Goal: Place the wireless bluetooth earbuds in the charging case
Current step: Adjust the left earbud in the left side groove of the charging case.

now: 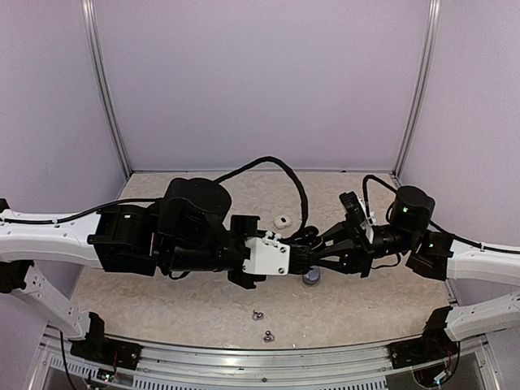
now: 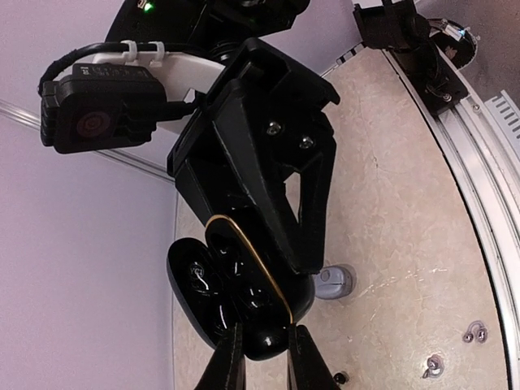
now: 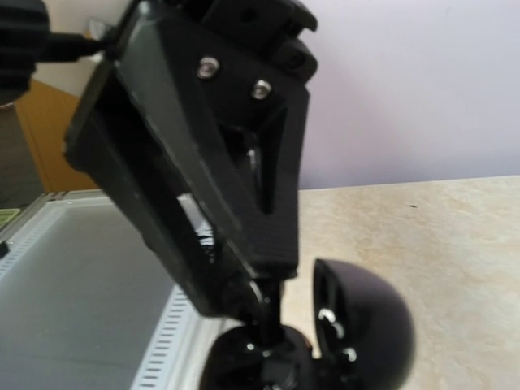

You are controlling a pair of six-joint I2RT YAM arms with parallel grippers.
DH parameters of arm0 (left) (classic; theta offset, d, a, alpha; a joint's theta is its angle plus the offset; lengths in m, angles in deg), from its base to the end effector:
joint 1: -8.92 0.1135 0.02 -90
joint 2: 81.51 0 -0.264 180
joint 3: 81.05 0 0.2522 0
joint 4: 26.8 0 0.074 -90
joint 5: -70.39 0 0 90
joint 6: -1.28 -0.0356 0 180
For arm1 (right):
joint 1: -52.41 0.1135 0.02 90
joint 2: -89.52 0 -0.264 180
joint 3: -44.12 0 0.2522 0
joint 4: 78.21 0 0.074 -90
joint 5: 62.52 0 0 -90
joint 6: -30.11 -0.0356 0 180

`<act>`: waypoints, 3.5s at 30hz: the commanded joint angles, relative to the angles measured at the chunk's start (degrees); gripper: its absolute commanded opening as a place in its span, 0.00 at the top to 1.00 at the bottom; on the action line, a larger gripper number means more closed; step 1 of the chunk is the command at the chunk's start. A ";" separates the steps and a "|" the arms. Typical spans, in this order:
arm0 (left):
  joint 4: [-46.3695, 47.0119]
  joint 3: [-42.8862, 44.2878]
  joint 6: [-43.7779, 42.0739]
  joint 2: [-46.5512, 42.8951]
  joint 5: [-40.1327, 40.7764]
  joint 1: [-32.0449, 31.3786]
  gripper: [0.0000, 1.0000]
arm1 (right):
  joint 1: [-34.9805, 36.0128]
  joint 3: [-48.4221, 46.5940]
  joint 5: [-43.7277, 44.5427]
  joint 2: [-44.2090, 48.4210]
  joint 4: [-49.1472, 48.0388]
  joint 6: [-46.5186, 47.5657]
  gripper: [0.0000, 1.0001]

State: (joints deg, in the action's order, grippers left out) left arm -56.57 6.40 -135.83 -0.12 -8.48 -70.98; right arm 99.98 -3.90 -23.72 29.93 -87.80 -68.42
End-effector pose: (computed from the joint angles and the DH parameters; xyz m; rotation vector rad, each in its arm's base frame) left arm 0.0648 -0.3247 0.3573 1.7130 0.9944 -0.1796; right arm 0.1345 0.1883 0.2873 -1.2601 1.2887 1.4346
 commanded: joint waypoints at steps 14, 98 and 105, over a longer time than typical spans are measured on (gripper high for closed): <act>-0.26 11.17 11.32 10.06 10.20 -0.43 0.86 | 2.00 -2.62 11.31 0.51 2.37 2.98 1.00; 17.22 -2.13 30.59 -0.51 -9.58 7.79 0.40 | 1.60 2.74 3.10 -0.71 -18.04 -7.52 1.00; 17.54 -5.03 29.27 -6.33 -19.72 8.77 0.34 | 1.65 3.15 3.04 -0.35 -17.87 -7.48 1.00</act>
State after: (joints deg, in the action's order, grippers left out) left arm -39.19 1.88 -105.47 -2.94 -21.76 -62.54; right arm 101.51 -0.75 -20.73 28.49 -103.84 -75.88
